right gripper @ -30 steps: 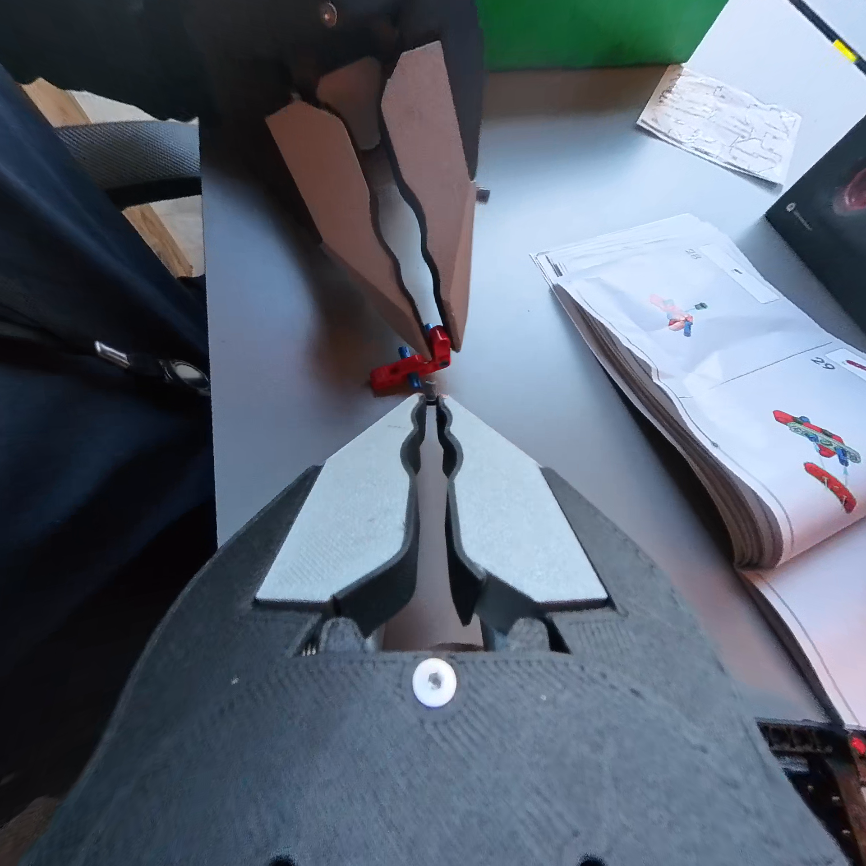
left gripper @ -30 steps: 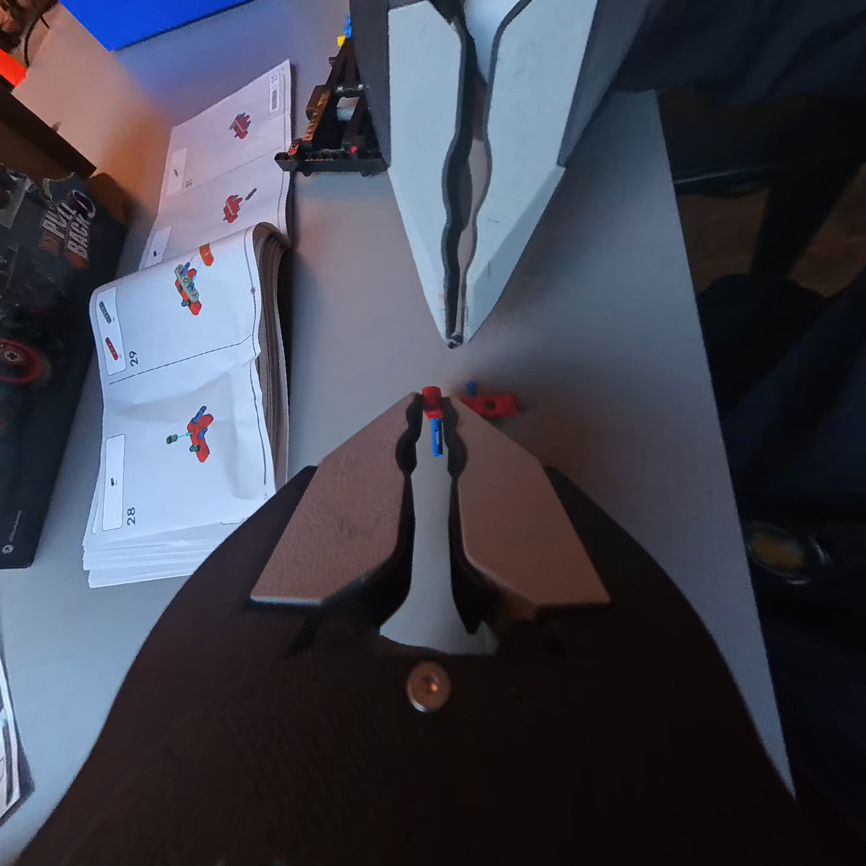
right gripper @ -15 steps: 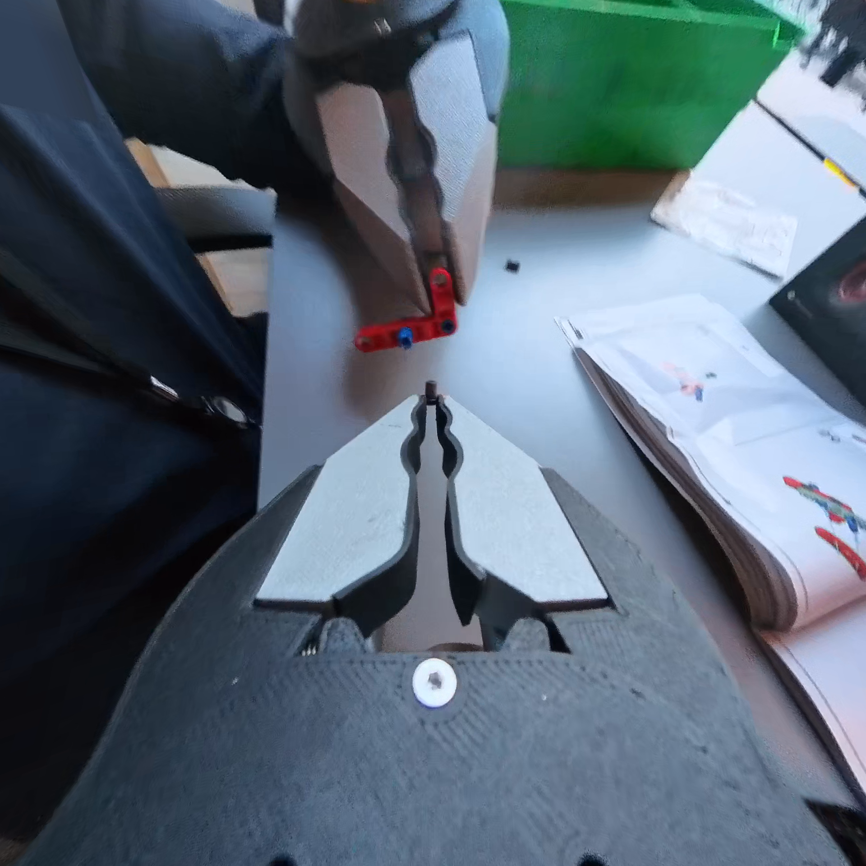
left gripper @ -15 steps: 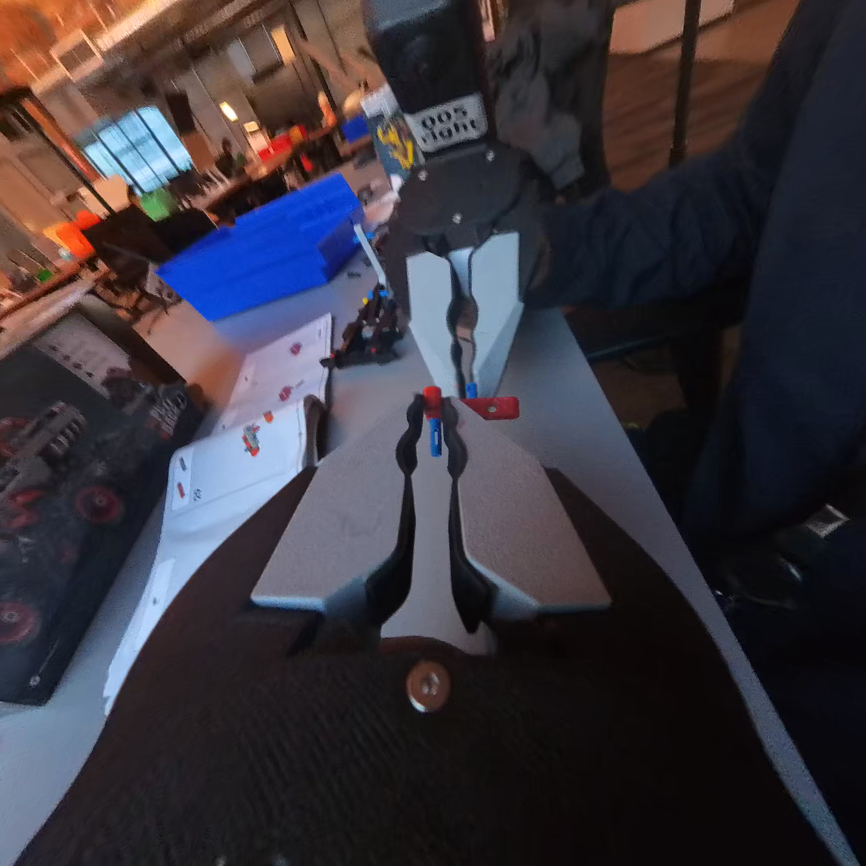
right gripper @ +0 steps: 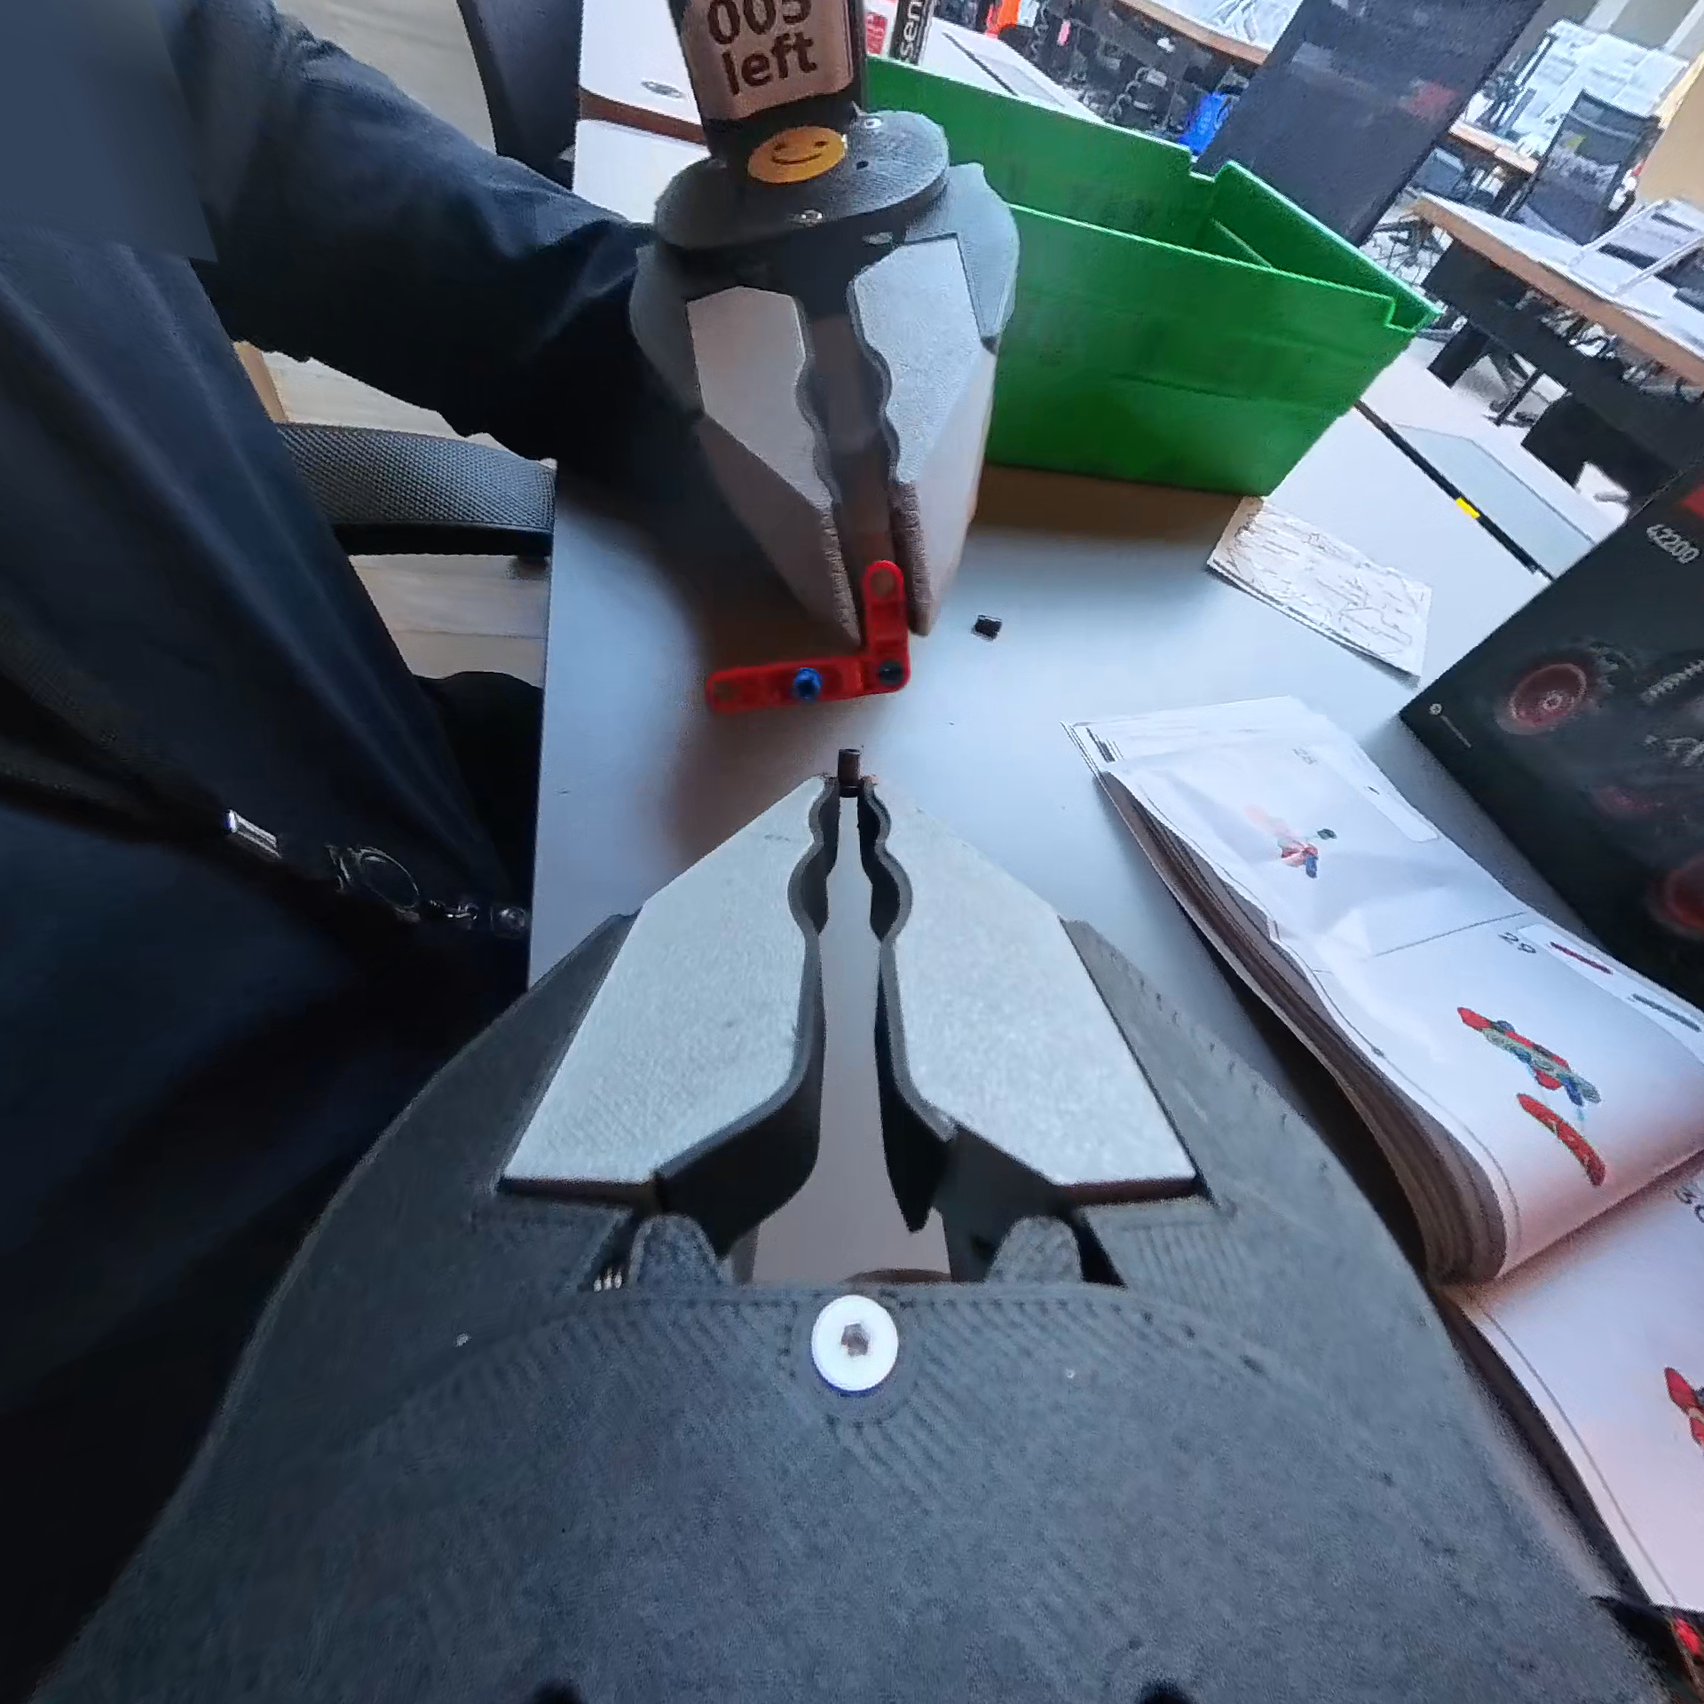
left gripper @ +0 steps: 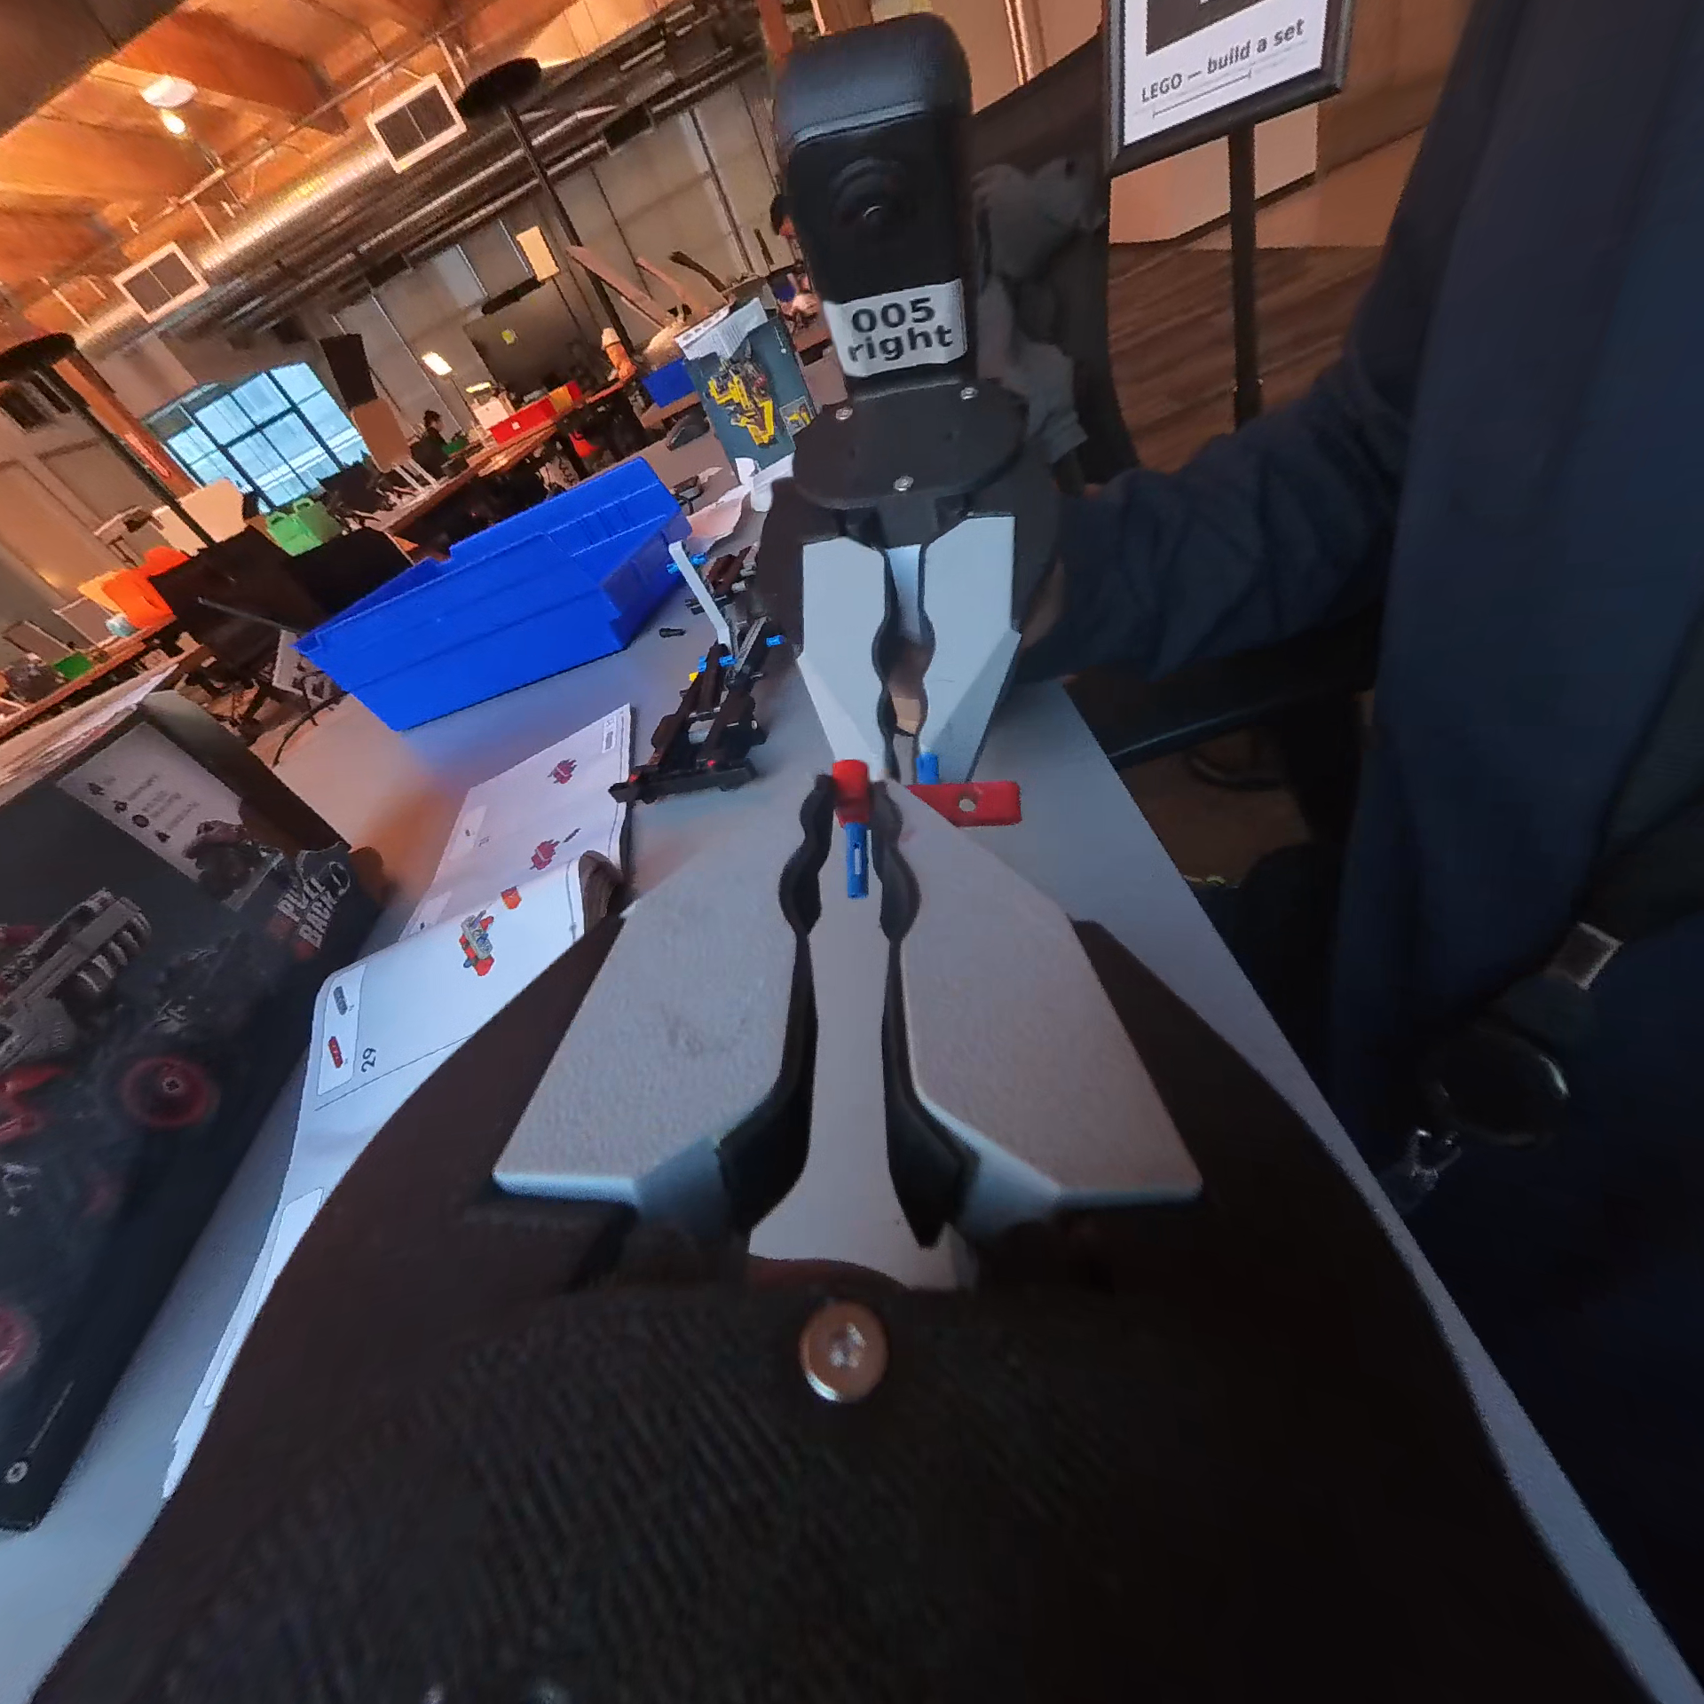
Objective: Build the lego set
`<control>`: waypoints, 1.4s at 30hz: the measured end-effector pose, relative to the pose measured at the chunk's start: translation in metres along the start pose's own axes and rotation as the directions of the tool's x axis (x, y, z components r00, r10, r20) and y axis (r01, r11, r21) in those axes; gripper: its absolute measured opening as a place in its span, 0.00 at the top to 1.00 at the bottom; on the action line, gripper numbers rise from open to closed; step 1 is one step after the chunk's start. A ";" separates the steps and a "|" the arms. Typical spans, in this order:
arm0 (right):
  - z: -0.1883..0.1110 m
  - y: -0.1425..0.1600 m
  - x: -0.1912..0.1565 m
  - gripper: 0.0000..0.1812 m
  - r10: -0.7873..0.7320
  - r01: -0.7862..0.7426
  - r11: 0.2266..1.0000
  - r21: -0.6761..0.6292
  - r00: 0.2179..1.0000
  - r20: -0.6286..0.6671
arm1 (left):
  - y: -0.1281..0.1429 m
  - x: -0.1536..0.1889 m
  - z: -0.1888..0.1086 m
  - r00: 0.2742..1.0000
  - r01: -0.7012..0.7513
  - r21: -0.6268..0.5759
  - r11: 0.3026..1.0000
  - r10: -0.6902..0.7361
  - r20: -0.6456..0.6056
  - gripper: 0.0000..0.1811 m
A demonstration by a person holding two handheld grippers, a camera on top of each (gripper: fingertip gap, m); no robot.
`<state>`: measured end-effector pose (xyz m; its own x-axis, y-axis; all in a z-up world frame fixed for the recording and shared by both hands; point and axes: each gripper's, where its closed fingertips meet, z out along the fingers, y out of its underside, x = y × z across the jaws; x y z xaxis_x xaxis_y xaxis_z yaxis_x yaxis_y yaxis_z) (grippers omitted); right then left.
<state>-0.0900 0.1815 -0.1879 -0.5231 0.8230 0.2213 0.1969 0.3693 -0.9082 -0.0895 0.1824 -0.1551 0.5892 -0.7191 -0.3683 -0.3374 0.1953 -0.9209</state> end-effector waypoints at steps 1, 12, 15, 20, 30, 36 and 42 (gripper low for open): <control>0.000 0.000 0.001 1.00 -0.003 0.003 1.000 -0.001 1.000 -0.008 | 0.000 0.001 0.000 1.000 -0.003 -0.003 1.000 0.003 -0.003 0.97; -0.002 -0.003 0.000 1.00 -0.038 0.039 0.999 0.012 0.999 -0.038 | 0.007 0.006 0.006 0.998 -0.059 -0.058 0.997 0.060 0.001 0.97; -0.003 -0.004 -0.001 1.00 -0.050 0.050 0.999 0.020 0.998 -0.038 | 0.006 0.005 0.006 0.999 -0.054 -0.052 0.997 0.055 0.002 0.98; -0.006 -0.010 0.001 1.00 -0.043 0.046 0.997 0.057 0.998 -0.051 | 0.007 0.002 0.005 0.999 -0.045 -0.055 0.997 0.046 0.011 0.97; -0.015 0.017 0.040 1.00 0.074 -0.083 0.996 -0.044 0.982 -0.174 | 0.026 -0.010 0.000 0.989 -0.117 -0.167 0.979 0.130 0.070 0.97; -0.022 0.018 0.039 0.94 0.289 -0.289 0.957 0.000 0.956 -0.051 | 0.028 -0.016 -0.002 0.960 -0.204 -0.200 0.958 0.236 0.152 0.97; 0.003 0.014 0.013 0.82 0.431 -0.425 0.901 -0.084 0.899 0.073 | 0.022 -0.024 0.002 0.905 -0.277 -0.233 0.932 0.335 0.264 0.97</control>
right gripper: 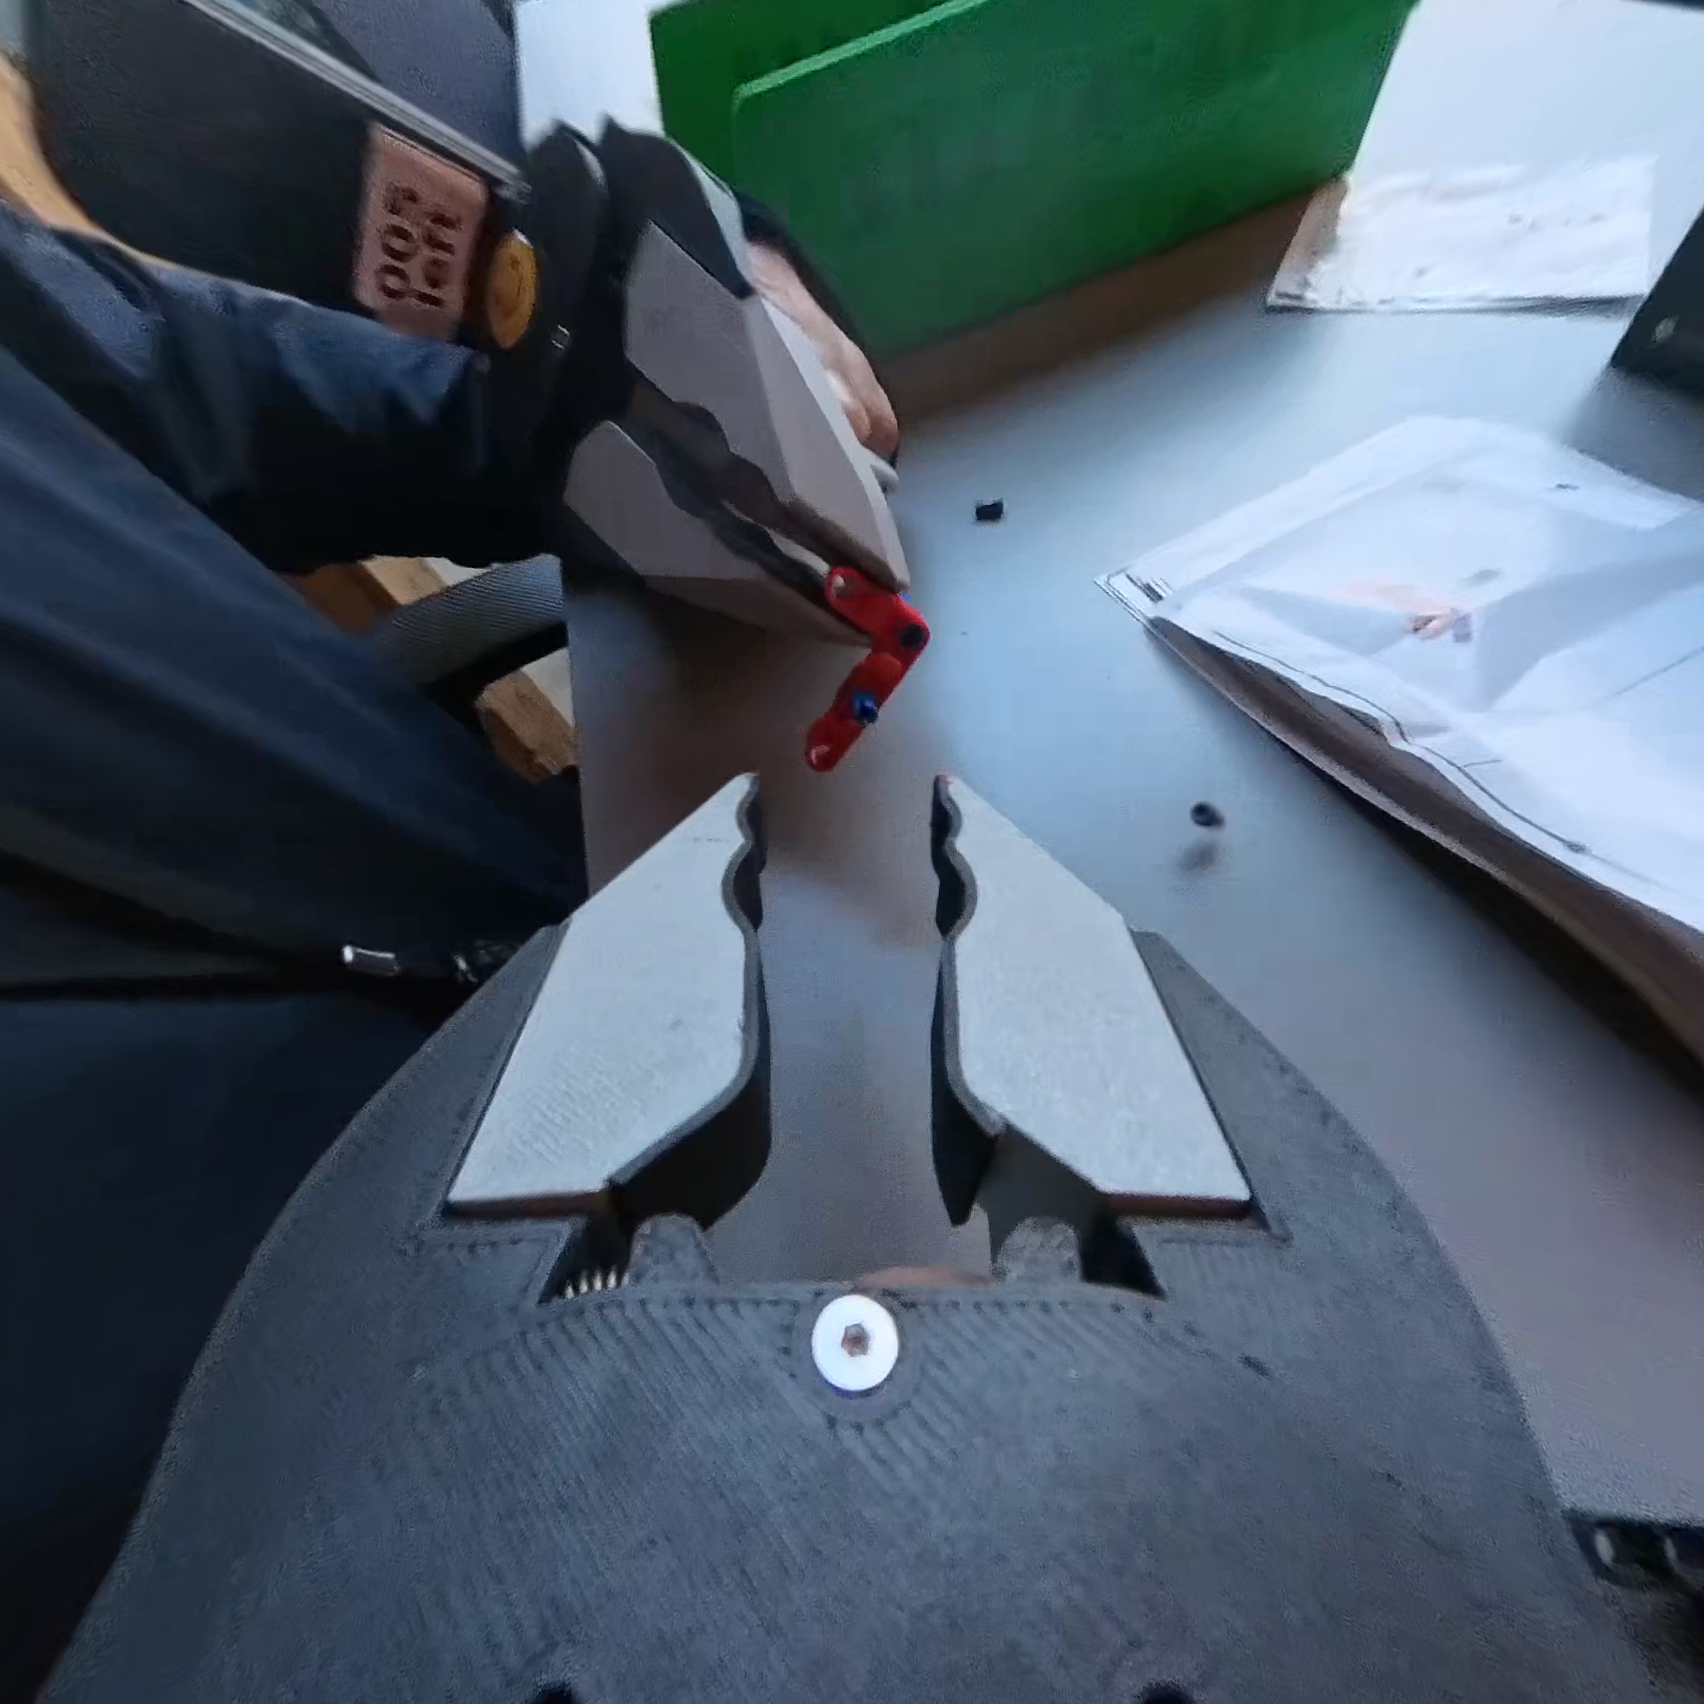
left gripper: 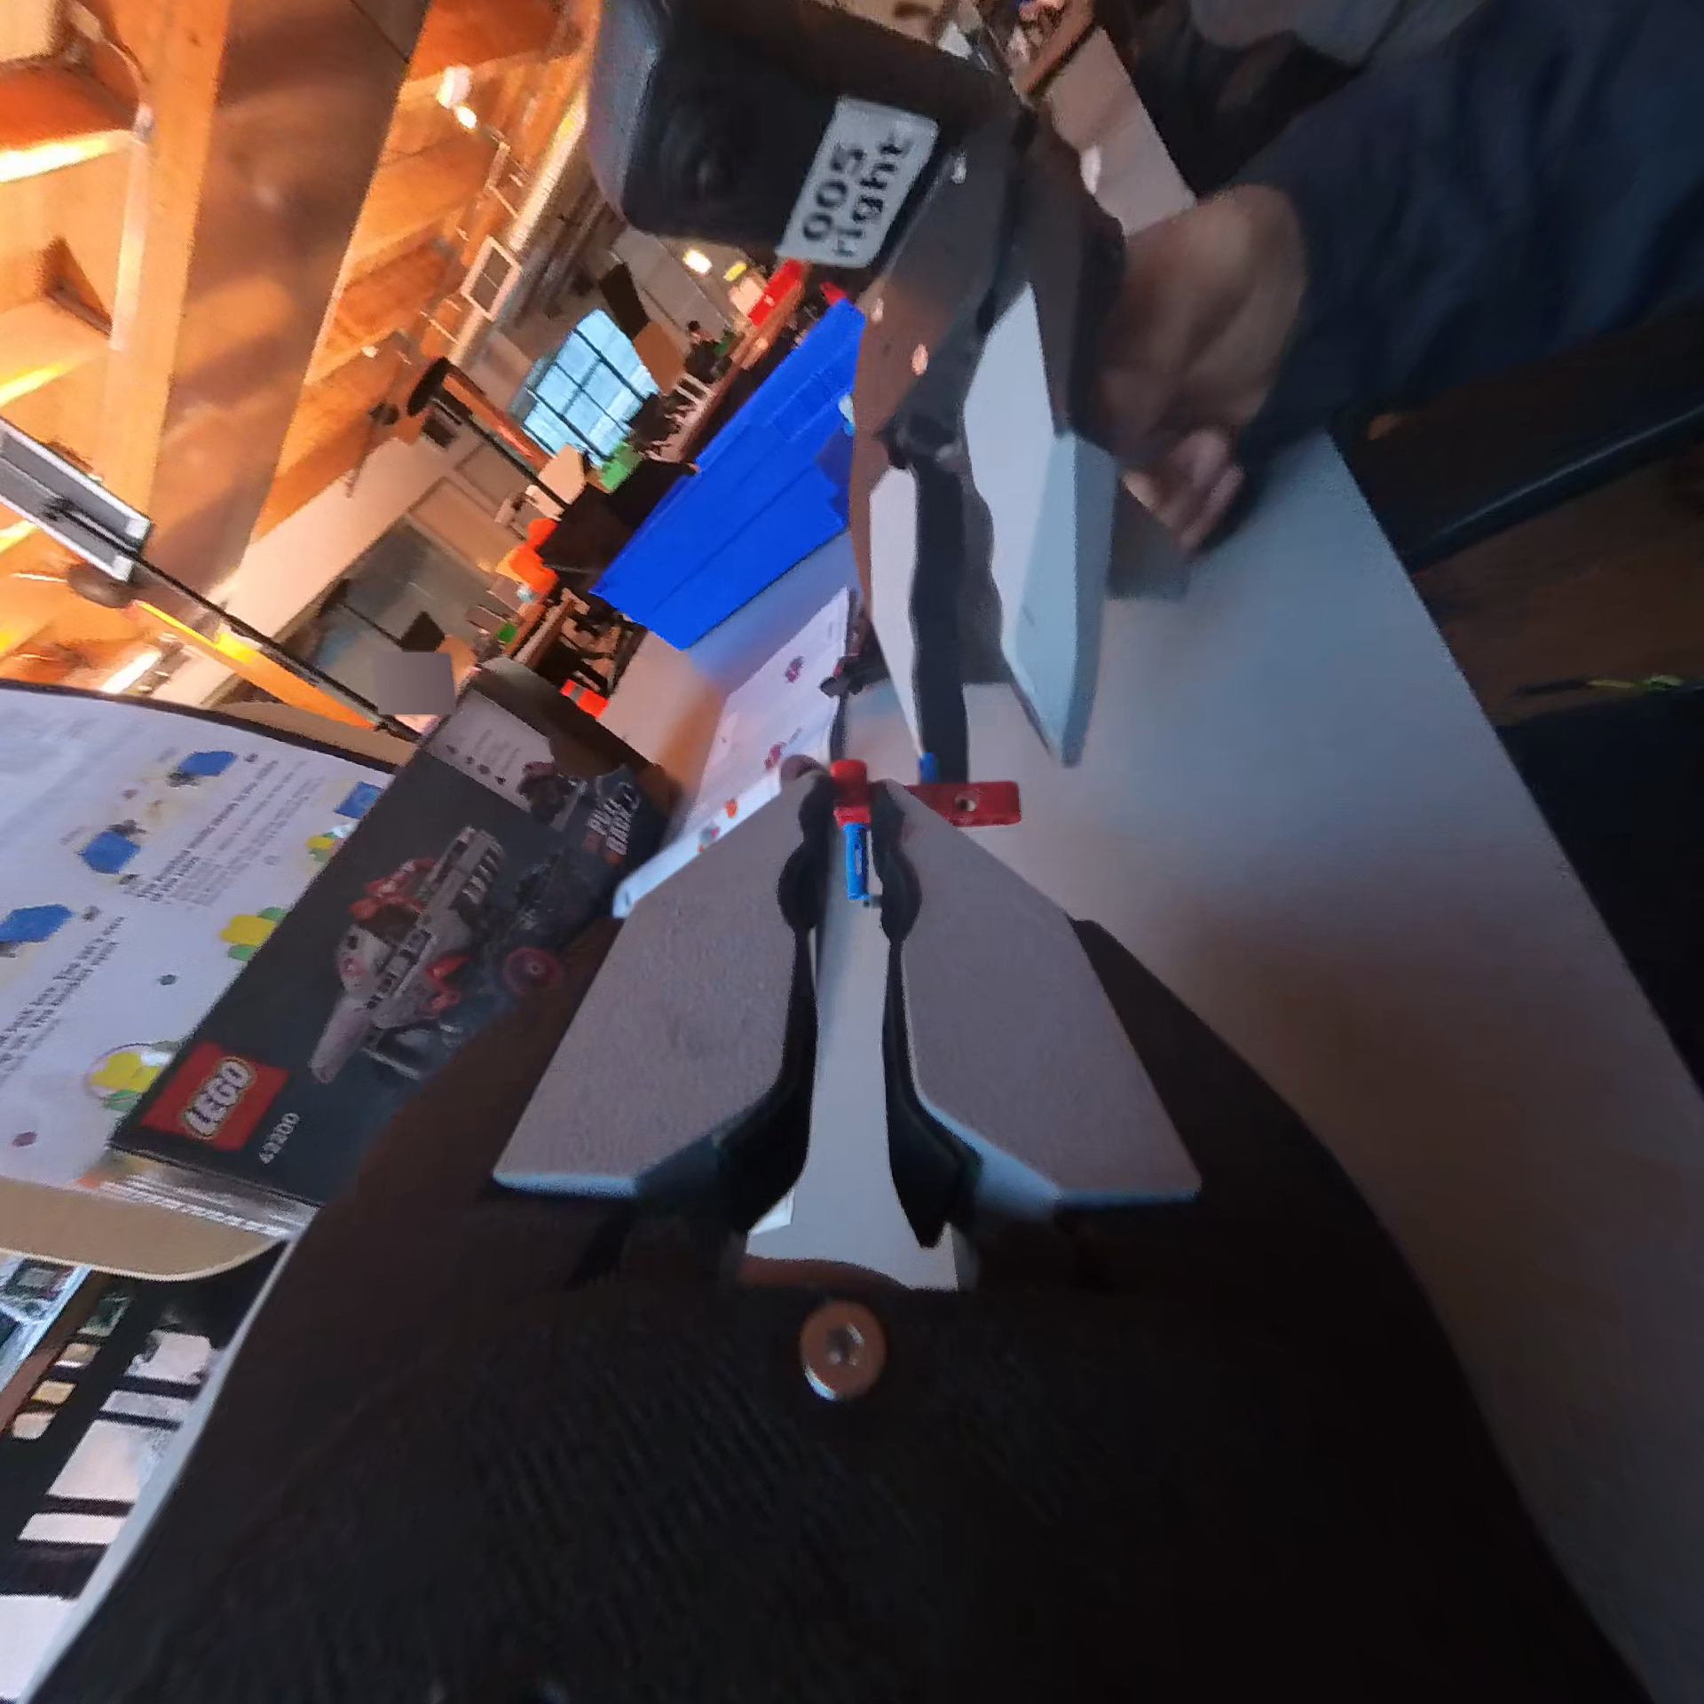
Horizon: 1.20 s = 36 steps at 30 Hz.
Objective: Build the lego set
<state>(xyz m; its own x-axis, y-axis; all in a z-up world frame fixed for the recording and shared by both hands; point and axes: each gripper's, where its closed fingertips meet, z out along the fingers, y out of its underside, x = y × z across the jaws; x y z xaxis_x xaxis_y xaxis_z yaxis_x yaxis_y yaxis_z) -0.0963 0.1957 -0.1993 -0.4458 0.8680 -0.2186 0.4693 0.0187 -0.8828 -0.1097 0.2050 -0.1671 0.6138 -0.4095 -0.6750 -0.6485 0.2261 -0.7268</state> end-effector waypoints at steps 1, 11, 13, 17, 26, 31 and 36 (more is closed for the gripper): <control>0.003 0.000 0.001 0.82 -0.001 0.001 1.000 -0.007 1.000 -0.020 | -0.004 -0.002 0.000 1.000 0.002 0.014 1.000 -0.002 0.017 0.97; 0.006 -0.021 0.002 0.96 -0.011 0.027 0.992 0.121 0.991 -0.130 | -0.007 -0.004 -0.002 0.997 0.015 0.008 1.000 -0.015 0.078 0.96; 0.001 -0.023 0.010 0.97 -0.060 0.088 0.988 0.123 0.975 -0.214 | -0.004 -0.005 -0.004 0.994 0.082 -0.010 0.997 -0.081 0.067 0.93; -0.010 -0.021 0.028 0.97 -0.329 0.354 0.935 -0.029 0.833 -0.445 | 0.003 -0.011 -0.007 0.936 0.351 -0.052 0.935 -0.351 -0.001 0.86; -0.004 -0.030 0.026 0.97 -0.786 0.702 0.559 -0.440 0.279 -0.552 | 0.015 0.007 0.002 0.630 0.698 -0.253 0.670 -0.742 -0.229 0.88; -0.002 -0.034 0.027 0.97 -0.804 0.716 0.508 -0.479 0.196 -0.561 | 0.012 0.003 0.002 0.605 0.725 -0.227 0.651 -0.759 -0.241 0.95; 0.000 -0.031 0.030 0.97 -0.823 0.714 0.483 -0.508 0.171 -0.542 | 0.011 0.003 -0.001 0.583 0.743 -0.227 0.630 -0.775 -0.242 0.94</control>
